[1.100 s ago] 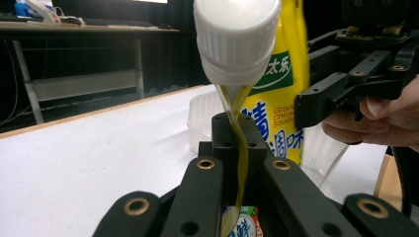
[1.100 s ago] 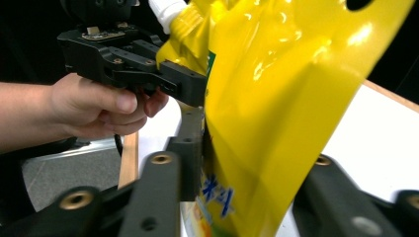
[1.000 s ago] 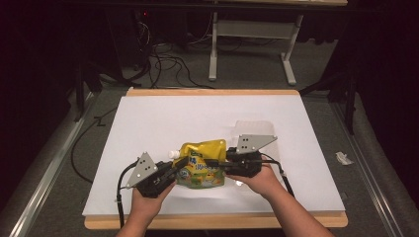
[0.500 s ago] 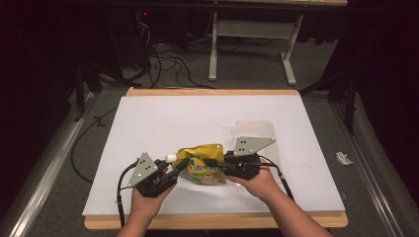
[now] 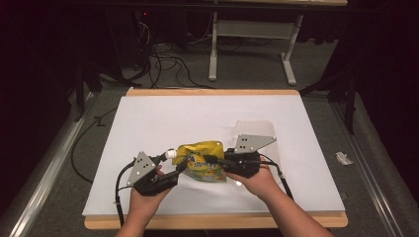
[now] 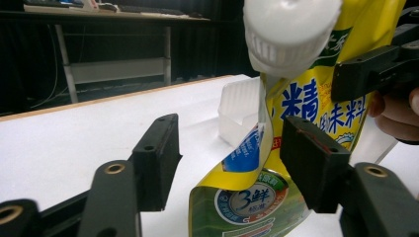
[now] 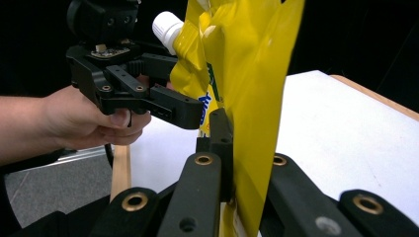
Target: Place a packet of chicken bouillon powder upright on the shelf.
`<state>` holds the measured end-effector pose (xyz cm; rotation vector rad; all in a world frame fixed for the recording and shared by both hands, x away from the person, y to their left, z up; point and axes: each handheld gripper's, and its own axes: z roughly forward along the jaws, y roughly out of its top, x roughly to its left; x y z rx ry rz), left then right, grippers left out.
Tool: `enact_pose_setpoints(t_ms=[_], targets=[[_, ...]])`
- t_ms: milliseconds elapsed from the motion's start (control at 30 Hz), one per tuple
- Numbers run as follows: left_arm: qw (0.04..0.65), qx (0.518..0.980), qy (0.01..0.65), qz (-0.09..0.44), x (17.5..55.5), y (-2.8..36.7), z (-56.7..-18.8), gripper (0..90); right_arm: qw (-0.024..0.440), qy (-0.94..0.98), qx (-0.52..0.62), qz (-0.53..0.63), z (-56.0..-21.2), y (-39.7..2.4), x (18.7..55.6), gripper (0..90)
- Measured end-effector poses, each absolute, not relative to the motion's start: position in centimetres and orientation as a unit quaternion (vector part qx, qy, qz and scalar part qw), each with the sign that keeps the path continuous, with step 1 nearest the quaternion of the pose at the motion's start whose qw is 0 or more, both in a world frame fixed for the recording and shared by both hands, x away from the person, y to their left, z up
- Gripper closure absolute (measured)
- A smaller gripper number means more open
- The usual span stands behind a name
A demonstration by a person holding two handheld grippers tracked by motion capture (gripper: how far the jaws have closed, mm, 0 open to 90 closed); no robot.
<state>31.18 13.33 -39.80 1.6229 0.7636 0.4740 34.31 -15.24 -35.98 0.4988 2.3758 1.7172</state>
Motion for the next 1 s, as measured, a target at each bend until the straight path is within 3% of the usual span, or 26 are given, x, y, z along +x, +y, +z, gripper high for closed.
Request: enact_pose_setpoints(t_ms=[433,533,1000], targets=[[0.558,0.729,0.331,0.217,29.9,14.7,-40.4,31.4,0.1,0.788,0.167,0.584,-34.9,-15.8,34.2,90.0],[0.569,0.714,0.353,0.203,29.8,15.8,-41.6,31.1,0.102,0.787,0.169,0.585,-34.5,-16.0,34.2,90.0],[0.553,0.725,0.347,0.221,29.8,16.1,-42.5,31.3,0.113,0.777,0.172,0.594,-32.7,-17.9,34.1,90.0]])
